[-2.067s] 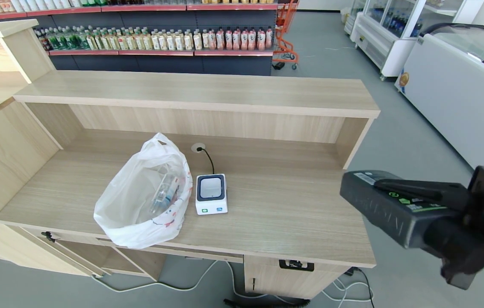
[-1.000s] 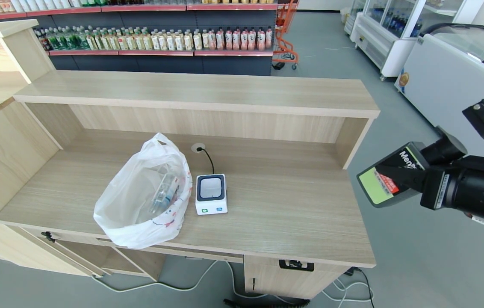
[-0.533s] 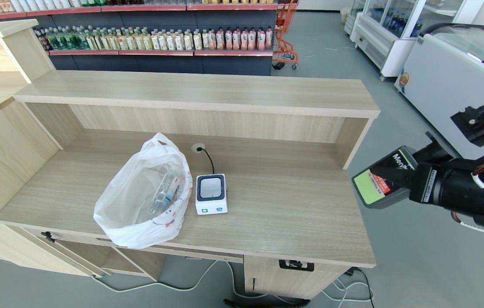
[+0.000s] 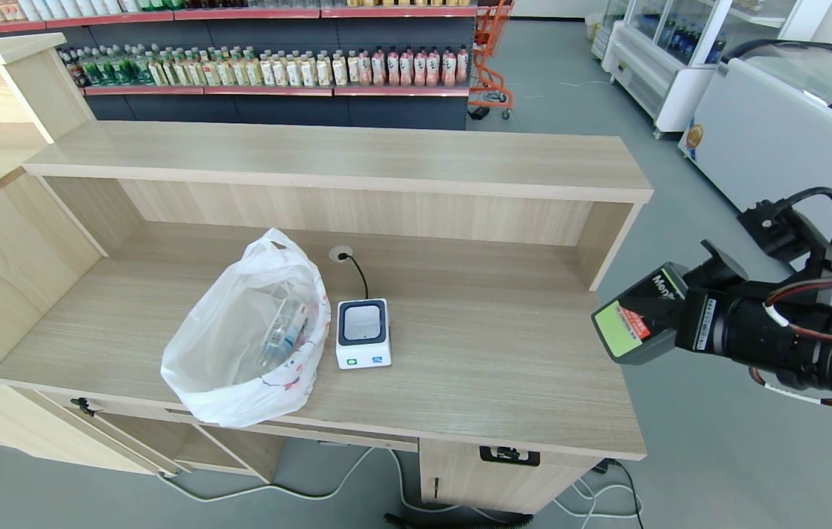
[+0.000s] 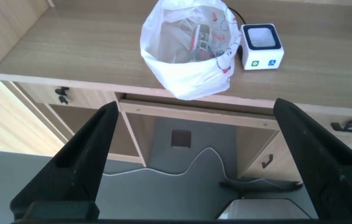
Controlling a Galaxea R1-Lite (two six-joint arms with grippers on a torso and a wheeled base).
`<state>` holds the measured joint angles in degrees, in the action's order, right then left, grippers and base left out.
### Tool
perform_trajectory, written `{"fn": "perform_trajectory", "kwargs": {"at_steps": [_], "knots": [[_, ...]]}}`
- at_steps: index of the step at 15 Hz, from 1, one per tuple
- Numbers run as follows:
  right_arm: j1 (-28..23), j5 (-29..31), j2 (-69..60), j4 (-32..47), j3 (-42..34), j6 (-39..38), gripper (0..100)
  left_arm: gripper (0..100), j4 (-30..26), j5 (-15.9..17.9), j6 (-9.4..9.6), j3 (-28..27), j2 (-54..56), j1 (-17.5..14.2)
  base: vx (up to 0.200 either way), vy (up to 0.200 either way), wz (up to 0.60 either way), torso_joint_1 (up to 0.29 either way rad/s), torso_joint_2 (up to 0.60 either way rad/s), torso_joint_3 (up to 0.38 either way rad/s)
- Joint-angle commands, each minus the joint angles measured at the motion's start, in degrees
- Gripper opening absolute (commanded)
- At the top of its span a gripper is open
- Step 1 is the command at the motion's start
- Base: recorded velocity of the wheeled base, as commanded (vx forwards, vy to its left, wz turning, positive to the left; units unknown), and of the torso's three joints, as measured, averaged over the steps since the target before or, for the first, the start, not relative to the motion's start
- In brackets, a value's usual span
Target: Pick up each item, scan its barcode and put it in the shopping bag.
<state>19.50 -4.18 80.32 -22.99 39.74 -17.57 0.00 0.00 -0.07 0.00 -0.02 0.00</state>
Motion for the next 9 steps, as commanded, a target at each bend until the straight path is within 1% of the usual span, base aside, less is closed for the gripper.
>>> {"fn": "perform_trajectory", "kwargs": {"at_steps": [1, 5, 9], "knots": [[0.09, -0.04, 1.06, -0.04, 0.34, -0.10, 0, 100, 0.00, 0.00, -0.01, 0.00, 0.02, 0.00, 0.000, 0.000, 0.00, 0.000, 0.00, 0.000], [0.09, -0.13, 2.38, -2.32, 0.51, -0.19, 0, 100, 0.00, 0.00, -0.01, 0.00, 0.02, 0.00, 0.000, 0.200, 0.00, 0.001, 0.00, 0.001], [0.18, -1.36, 2.64, -2.58, 0.86, -0.19, 0, 100, 0.00, 0.00, -0.01, 0.00, 0.02, 0.00, 0.000, 0.200, 0.00, 0.004, 0.00, -0.001]]}}
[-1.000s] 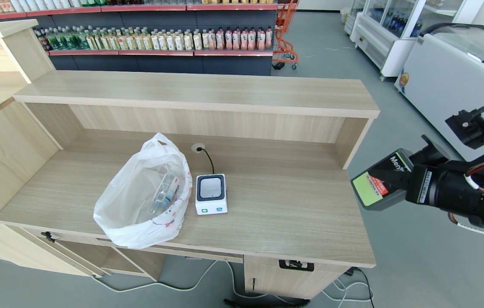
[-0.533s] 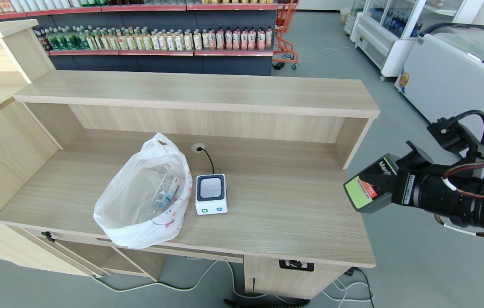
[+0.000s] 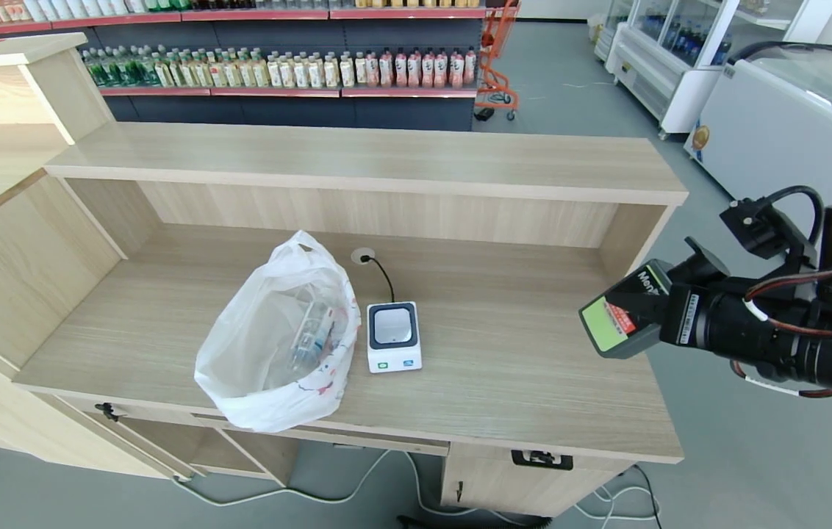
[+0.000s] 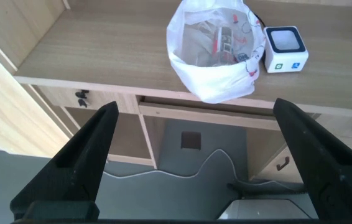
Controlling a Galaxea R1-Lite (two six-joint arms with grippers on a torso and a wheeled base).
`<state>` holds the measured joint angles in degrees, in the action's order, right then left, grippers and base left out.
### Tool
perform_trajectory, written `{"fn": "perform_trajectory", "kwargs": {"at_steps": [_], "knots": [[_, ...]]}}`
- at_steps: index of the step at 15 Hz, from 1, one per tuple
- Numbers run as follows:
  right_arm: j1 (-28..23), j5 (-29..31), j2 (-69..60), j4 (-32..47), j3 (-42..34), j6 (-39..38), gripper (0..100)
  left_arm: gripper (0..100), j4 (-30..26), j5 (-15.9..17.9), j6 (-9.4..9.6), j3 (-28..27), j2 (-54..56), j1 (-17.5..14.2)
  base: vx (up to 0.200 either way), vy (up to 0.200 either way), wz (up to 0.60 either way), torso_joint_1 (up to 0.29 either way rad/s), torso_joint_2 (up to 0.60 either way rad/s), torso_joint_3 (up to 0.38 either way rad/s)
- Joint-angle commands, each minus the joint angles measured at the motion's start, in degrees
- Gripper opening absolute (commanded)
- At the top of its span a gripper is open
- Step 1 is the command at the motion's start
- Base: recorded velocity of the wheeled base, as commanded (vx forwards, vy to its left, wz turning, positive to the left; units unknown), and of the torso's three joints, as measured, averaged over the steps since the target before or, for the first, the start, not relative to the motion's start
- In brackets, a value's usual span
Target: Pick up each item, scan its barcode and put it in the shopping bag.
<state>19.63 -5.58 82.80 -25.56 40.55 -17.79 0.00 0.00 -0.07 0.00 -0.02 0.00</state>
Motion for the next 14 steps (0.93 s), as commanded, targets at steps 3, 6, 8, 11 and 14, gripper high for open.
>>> {"fn": "perform_trajectory", "kwargs": {"at_steps": [3, 6, 8, 11, 14], "knots": [[0.15, -0.39, 4.30, -0.01, 3.93, 0.03, 0, 100, 0.00, 0.00, -0.01, -0.09, 0.02, 0.00, 0.000, 0.200, 0.00, 0.001, 0.00, 0.002], [0.15, -0.13, 10.10, -0.63, 8.58, 0.12, 0, 100, 0.00, 0.00, 0.07, 0.00, 0.02, 0.00, 0.000, 0.200, 0.00, 0.002, 0.00, 0.004], [0.15, -0.13, 11.95, -1.86, 9.11, 0.12, 0, 100, 0.00, 0.00, 0.07, 0.00, 0.02, 0.00, 0.000, 0.200, 0.00, 0.002, 0.01, 0.002], [0.94, 0.05, 20.39, -9.07, 9.90, 0.47, 0, 100, 0.00, 0.00, -0.01, 0.00, 0.02, 0.00, 0.000, 0.067, 0.00, -0.001, 0.00, -0.002], [1.12, 0.13, 25.22, -9.59, 12.80, 0.56, 0, 100, 0.00, 0.00, -0.01, 0.00, 0.02, 0.00, 0.000, 0.000, 0.00, 0.000, 0.00, 0.000]]}}
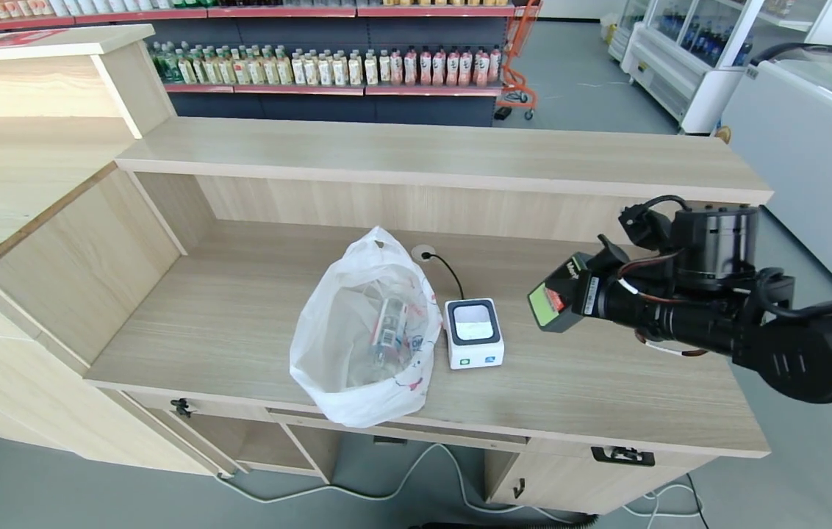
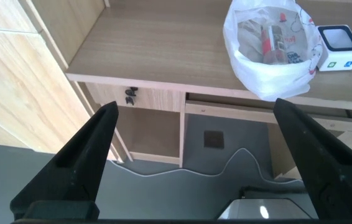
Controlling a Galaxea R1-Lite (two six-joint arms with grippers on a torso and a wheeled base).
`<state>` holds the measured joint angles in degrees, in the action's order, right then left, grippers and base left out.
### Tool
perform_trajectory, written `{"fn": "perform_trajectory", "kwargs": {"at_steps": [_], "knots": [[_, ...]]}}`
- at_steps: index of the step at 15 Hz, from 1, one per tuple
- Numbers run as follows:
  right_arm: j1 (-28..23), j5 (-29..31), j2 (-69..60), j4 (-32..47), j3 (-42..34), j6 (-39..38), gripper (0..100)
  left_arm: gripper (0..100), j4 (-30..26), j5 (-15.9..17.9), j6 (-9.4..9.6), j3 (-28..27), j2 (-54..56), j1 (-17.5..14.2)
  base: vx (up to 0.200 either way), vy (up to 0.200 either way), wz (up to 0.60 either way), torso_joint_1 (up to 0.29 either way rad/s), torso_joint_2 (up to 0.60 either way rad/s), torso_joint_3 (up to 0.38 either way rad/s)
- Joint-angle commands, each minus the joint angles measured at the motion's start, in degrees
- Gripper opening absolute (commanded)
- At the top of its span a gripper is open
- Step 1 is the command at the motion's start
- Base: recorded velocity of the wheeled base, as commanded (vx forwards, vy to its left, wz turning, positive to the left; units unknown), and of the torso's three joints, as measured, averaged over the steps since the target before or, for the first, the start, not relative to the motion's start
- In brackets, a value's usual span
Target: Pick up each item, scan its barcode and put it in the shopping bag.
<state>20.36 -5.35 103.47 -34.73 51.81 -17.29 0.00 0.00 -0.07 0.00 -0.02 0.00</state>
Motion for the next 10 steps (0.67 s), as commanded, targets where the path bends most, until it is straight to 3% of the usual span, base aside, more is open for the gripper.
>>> {"fn": "perform_trajectory", "kwargs": {"at_steps": [1, 10], "knots": [[0.47, -0.10, 6.21, -0.95, 2.86, 0.06, 0, 100, 0.00, 0.00, -0.01, 0.00, 0.02, 0.00, 0.000, 0.000, 0.00, 0.000, 0.00, 0.000], [2.67, 1.92, 21.33, -1.22, 17.45, 0.24, 0, 100, 0.00, 0.00, -0.01, 0.00, 0.02, 0.00, 0.000, 0.000, 0.00, 0.000, 0.00, 0.000]]}}
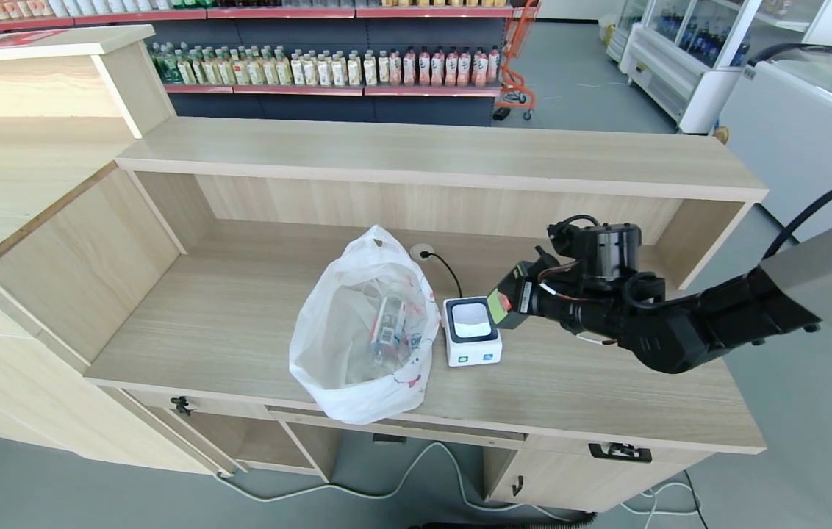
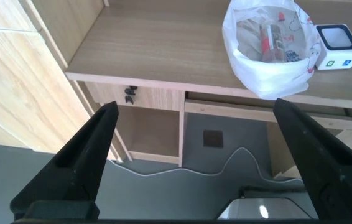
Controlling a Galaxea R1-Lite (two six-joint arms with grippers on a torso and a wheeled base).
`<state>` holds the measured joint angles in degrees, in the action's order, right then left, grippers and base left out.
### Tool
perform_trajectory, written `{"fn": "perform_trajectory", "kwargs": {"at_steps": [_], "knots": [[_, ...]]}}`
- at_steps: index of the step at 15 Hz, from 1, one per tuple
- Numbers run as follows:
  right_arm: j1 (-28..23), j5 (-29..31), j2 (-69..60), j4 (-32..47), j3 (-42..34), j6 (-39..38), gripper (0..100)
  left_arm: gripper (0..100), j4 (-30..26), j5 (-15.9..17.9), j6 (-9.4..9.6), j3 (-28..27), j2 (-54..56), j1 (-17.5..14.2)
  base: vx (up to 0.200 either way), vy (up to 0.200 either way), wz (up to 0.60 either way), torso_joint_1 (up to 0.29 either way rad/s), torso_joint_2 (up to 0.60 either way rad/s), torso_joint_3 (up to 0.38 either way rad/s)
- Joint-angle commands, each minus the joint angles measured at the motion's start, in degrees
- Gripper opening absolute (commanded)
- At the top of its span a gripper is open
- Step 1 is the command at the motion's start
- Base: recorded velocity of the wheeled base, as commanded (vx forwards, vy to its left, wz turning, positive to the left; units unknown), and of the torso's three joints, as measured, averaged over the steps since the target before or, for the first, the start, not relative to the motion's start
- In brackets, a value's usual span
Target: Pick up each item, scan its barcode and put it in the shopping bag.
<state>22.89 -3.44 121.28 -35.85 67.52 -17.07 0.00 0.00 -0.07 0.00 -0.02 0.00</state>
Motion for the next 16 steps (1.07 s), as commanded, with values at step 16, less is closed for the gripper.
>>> {"fn": "perform_trajectory", "kwargs": {"at_steps": [16], "knots": [[2.68, -0.08, 13.98, -1.59, 12.46, -0.16, 0, 100, 0.09, 0.00, 0.16, 0.00, 0.02, 0.00, 0.000, 0.000, 0.00, 0.000, 0.00, 0.000]]}}
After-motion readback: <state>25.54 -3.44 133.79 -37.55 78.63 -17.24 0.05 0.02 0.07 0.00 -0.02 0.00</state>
